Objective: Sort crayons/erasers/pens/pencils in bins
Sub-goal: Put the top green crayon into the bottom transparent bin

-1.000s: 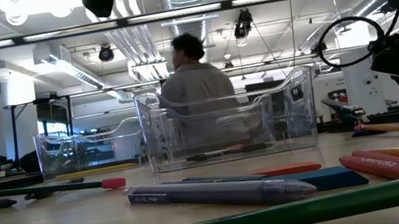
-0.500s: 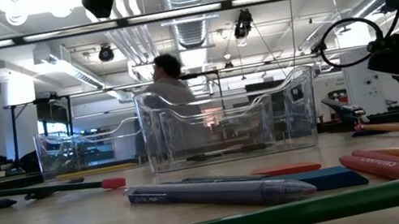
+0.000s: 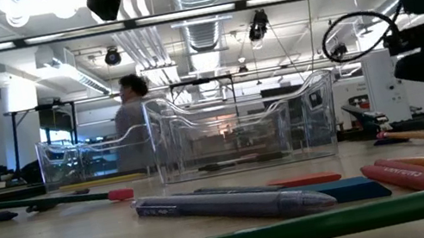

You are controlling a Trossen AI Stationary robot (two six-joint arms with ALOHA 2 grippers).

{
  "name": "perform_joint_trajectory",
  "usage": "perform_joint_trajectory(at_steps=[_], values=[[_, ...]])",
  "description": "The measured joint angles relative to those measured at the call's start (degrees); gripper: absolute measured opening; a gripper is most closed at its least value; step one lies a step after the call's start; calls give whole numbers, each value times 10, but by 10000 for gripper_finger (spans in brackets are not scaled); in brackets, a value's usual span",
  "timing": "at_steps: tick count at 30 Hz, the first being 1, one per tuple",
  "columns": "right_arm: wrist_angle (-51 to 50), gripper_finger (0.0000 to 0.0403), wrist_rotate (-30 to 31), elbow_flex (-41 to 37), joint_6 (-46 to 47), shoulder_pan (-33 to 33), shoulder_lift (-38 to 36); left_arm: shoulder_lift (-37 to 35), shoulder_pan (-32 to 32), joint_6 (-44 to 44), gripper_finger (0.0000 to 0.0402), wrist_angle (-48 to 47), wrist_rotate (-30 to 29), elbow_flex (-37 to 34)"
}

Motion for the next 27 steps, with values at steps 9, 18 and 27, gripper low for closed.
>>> perform_joint_trajectory(at_steps=[9,18,27], values=[[1,13,57,69,-41,30,-8,0,0,0,178,-1,-2,0],[50,13,140,152,-112,101,-8,0,0,0,178,-1,-2,0],[289,13,193,167,-331,131,-6,1,2,-30,178,1,-5,2]])
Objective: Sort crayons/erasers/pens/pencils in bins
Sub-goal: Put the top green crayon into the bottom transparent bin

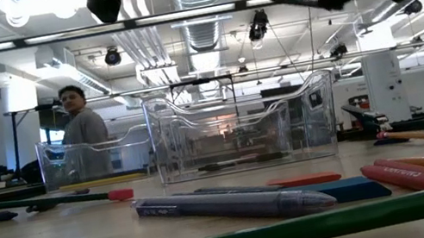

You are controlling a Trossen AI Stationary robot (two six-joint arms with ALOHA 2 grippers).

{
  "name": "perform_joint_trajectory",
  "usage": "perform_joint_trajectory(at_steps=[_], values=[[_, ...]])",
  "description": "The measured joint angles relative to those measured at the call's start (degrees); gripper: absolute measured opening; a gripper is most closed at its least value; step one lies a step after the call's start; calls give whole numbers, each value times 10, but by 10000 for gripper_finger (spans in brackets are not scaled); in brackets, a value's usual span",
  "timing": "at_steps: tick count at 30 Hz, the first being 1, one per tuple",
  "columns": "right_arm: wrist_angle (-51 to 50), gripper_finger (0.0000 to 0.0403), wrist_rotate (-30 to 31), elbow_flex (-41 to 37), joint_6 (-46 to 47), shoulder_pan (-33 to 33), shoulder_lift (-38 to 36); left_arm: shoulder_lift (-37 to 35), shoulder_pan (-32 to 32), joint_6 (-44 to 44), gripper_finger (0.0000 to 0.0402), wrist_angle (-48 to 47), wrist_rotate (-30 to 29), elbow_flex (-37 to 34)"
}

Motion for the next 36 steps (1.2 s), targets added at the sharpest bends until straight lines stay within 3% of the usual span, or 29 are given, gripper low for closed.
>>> perform_joint_trajectory(at_steps=[13,19,26,36], values=[[150,13,1,-2,-155,-2,2,118,9,14,184,95,-20,44],[191,13,1,-3,-163,-2,2,167,24,-89,231,86,-18,86],[209,13,2,-3,-182,-2,2,188,42,-135,285,90,-11,103],[265,13,2,-3,-229,-9,2,203,44,-148,295,116,-1,110]])
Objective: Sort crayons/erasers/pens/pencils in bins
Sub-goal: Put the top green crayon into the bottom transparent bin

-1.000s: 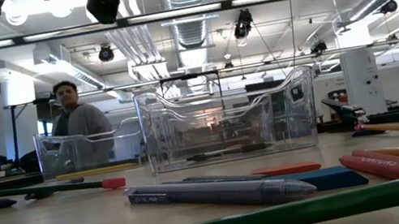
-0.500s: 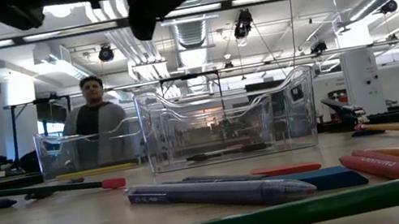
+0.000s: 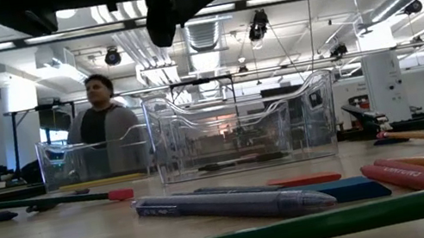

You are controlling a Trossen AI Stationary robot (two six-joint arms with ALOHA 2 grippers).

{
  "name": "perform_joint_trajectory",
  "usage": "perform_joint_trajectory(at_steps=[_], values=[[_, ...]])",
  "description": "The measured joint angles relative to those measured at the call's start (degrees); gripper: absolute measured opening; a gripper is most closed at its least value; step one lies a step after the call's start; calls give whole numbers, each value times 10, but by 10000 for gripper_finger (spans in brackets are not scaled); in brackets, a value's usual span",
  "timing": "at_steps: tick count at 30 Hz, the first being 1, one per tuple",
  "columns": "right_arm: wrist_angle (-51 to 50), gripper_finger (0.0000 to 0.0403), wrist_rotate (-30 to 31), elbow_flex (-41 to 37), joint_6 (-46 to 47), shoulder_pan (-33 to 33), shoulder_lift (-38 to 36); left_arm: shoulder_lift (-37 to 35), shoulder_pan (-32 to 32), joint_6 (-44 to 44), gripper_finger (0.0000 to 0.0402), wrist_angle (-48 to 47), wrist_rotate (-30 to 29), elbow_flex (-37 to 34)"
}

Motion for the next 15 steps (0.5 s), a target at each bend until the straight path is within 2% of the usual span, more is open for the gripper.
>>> perform_joint_trajectory(at_steps=[15], values=[[56,13,-23,-19,-5,-16,0,0,1,0,295,19,2,0]])
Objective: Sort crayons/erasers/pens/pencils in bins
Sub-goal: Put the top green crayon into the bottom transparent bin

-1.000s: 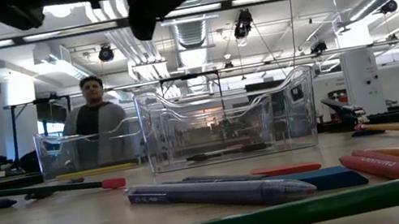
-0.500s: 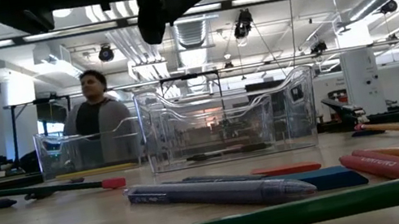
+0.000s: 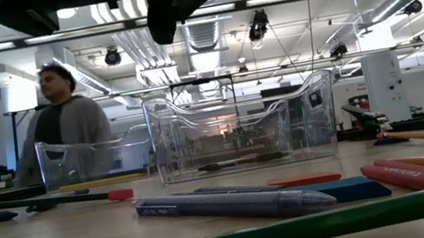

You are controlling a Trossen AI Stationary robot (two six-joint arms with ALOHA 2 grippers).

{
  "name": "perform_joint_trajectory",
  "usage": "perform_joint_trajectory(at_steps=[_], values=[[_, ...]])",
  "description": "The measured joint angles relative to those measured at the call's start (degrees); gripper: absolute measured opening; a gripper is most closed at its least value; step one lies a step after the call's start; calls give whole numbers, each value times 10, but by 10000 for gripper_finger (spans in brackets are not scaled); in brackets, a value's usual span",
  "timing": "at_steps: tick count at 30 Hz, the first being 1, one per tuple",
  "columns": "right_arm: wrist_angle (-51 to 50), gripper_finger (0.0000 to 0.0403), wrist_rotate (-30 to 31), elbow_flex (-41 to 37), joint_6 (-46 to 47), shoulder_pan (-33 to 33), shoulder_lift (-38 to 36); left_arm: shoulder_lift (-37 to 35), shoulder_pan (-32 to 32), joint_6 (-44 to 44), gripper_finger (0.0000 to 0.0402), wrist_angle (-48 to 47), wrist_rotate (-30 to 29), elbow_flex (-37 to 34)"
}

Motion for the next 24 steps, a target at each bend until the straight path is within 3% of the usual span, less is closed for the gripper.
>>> perform_joint_trajectory(at_steps=[12,24], values=[[76,13,-14,-2,-21,-5,76,0,0,2,295,-1,35,0],[90,13,-12,-2,-47,-6,60,0,0,2,286,-1,48,0]])
